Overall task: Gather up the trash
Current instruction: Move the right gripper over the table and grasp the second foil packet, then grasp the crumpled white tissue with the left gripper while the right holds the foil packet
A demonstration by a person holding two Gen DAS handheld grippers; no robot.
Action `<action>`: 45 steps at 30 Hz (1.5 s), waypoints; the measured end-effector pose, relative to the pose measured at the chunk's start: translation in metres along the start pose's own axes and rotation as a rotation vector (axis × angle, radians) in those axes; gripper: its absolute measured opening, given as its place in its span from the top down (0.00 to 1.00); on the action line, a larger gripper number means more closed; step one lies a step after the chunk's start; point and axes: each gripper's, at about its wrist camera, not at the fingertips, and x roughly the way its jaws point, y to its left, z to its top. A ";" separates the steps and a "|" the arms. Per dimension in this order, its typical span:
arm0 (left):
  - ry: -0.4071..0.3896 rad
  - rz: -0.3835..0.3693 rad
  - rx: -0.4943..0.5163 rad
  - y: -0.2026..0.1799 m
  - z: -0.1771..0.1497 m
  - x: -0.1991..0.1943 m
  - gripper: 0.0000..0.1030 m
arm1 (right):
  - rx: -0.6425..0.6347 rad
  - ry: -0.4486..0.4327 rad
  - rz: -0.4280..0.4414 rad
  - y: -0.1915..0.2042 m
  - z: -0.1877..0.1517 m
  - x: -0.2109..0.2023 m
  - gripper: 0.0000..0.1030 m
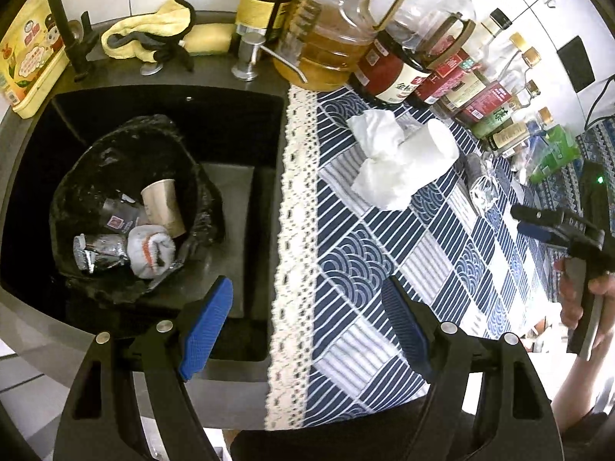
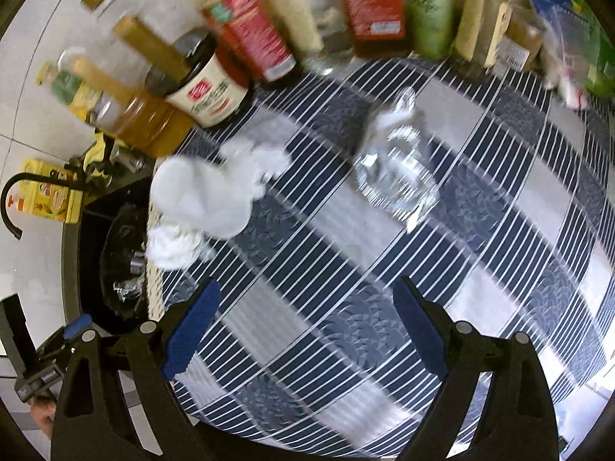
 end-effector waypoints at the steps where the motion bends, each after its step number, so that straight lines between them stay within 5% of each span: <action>1: -0.004 0.003 -0.004 -0.004 0.000 0.001 0.25 | -0.002 -0.006 -0.002 -0.005 0.005 -0.003 0.12; 11: -0.058 0.019 -0.091 -0.031 -0.012 0.003 0.25 | 0.008 -0.001 0.014 -0.045 0.060 0.000 0.12; 21: -0.081 0.050 -0.155 -0.042 -0.022 0.000 0.25 | 0.028 0.096 0.001 -0.066 0.086 0.057 0.13; 32: -0.061 0.067 -0.161 -0.047 -0.023 0.007 0.25 | 0.009 0.123 -0.025 -0.066 0.088 0.080 0.39; 45: -0.013 0.043 -0.050 -0.059 0.004 0.021 0.25 | 0.015 0.067 0.033 -0.062 0.066 0.042 0.42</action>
